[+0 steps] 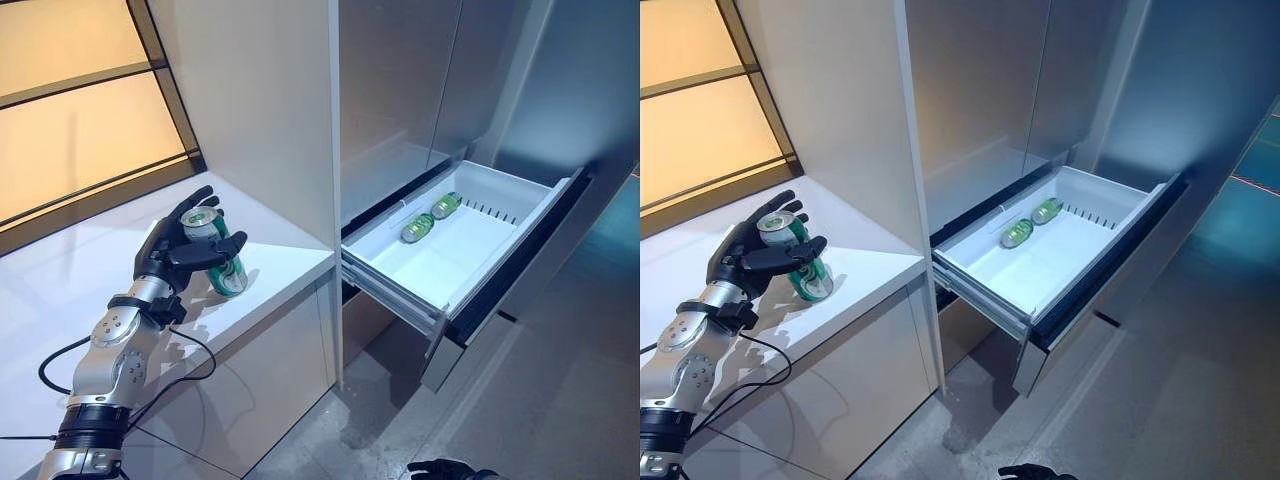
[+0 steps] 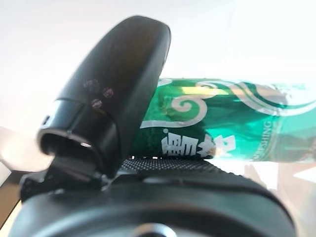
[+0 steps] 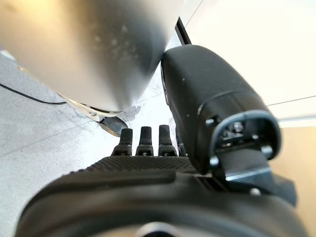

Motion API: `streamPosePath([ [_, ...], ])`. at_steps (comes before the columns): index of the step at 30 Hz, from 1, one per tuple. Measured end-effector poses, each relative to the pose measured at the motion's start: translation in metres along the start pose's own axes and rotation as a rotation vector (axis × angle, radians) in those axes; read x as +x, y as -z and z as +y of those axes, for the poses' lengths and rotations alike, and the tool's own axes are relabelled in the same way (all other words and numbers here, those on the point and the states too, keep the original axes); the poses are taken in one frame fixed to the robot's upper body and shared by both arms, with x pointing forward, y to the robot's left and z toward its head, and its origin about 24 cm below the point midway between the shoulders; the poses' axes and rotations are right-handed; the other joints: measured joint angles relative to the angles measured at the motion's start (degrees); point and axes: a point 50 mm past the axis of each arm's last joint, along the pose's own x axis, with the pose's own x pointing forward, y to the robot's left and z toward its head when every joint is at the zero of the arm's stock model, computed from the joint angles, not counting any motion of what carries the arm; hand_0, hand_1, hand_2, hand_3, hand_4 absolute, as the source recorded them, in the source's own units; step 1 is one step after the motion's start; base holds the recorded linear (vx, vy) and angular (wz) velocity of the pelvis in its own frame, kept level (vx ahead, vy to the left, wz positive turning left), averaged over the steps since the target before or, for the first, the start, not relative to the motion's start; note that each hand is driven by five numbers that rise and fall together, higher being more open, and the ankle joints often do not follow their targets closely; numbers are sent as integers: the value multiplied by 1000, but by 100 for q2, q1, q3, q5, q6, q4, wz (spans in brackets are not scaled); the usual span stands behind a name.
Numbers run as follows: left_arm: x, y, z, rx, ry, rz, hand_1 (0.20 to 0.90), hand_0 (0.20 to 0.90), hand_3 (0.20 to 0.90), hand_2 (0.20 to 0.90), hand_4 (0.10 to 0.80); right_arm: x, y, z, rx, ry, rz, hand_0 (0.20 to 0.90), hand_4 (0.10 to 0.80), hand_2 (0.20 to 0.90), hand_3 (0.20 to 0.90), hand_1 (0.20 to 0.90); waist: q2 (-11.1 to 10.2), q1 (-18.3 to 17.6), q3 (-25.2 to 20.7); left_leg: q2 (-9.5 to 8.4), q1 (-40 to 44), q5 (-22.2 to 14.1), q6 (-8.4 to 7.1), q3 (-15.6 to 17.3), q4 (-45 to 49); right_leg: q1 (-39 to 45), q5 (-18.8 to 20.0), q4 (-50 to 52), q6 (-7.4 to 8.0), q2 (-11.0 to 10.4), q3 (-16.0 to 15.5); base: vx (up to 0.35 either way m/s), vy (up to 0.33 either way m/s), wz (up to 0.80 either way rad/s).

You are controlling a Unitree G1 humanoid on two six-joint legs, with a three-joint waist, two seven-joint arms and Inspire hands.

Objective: Put drinks into fridge and close the fridge

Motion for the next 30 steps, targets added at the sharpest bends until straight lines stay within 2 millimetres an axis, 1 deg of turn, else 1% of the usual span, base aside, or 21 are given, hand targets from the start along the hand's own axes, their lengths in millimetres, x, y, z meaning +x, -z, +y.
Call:
streamPosePath([
  [2, 0, 2, 2, -2, -8, 8, 900, 900, 900, 900, 800, 0, 0, 0, 2, 0, -1, 900, 800, 900, 900, 900, -7, -35, -5, 0, 0, -1, 3, 31, 0, -9, 11, 0, 3, -2, 22, 21, 9, -7],
  [3, 0, 3, 3, -3, -18, 15, 782, 782, 763, 782, 663, 0, -1, 0, 3, 0, -3, 900, 800, 900, 900, 900, -15, -76, -9, 1, 0, -2, 4, 50, -2, -17, 18, 0, 3, -3, 41, 21, 16, -7],
  [4, 0, 4, 4, -3, -27, 17, 547, 547, 488, 547, 388, 0, -1, 0, 4, 1, -5, 900, 800, 900, 900, 900, -20, -96, -12, 1, 2, -3, 5, 64, -5, -23, 23, 0, 3, -2, 58, 23, 17, -9],
  [5, 0, 4, 4, -3, -31, 17, 446, 446, 370, 446, 270, 0, -1, 0, 4, 1, -5, 900, 800, 900, 900, 900, -22, -106, -13, 3, 4, -4, 6, 68, -6, -29, 28, 0, 2, 1, 78, 18, 12, -8],
  [6, 0, 4, 5, -4, -33, 18, 300, 300, 200, 300, 100, 0, -1, 0, 4, 1, -6, 900, 800, 900, 900, 900, -22, -107, -14, 5, 6, -4, 7, 69, -9, -31, 30, 0, 1, 2, 91, 14, 10, -9],
  [16, 0, 4, 5, -2, -54, 13, 300, 300, 200, 300, 100, 0, 1, 1, 20, -1, -28, 900, 800, 900, 900, 900, -72, -130, -43, 4, -2, -20, 28, 242, -5, -121, 73, -1, 14, 9, 274, 17, 6, -9],
  [20, 0, 4, 2, -7, -38, 9, 300, 300, 200, 300, 100, 0, 0, 2, 26, 0, -64, 900, 800, 900, 900, 900, -114, -218, -59, -10, -1, -31, 45, 319, -12, -139, 87, -1, 35, -6, 321, 1, 0, -7],
  [24, 2, 2, -17, -34, 50, -3, 300, 300, 200, 300, 100, -1, -3, 4, 4, 11, -121, 900, 800, 900, 900, 900, -174, -258, -40, -16, -11, -43, 61, 385, -21, -189, 103, -1, 47, -11, 416, -2, -8, -12],
  [26, 3, -3, -36, -50, 165, -25, 300, 300, 200, 300, 100, -1, -9, 5, -11, 11, -155, 900, 800, 900, 900, 900, -223, -287, 3, -20, -22, -45, 65, 439, -8, -222, 122, -1, 51, -10, 472, -7, -19, -14],
  [27, 2, -3, -40, -49, 193, -29, 300, 300, 200, 300, 100, -1, -9, 5, -15, 10, -160, 900, 800, 900, 900, 900, -234, -305, 8, -21, -21, -46, 67, 444, -8, -223, 123, -1, 52, -10, 476, -18, -30, -5],
  [28, 2, -6, -52, -49, 262, -42, 300, 300, 200, 300, 100, -2, -13, 7, -25, 6, -184, 900, 800, 900, 900, 900, -258, -403, 23, -21, -18, -49, 72, 454, -4, -223, 136, -1, 57, -11, 482, -24, -30, -3],
  [30, 0, -9, -65, -67, 340, -57, 300, 300, 200, 300, 100, -4, -22, 10, -37, -2, -243, 900, 800, 900, 900, 900, -260, -467, 36, -20, -14, -54, 77, 482, -8, -232, 140, -1, 60, -10, 505, -25, -25, -7],
])
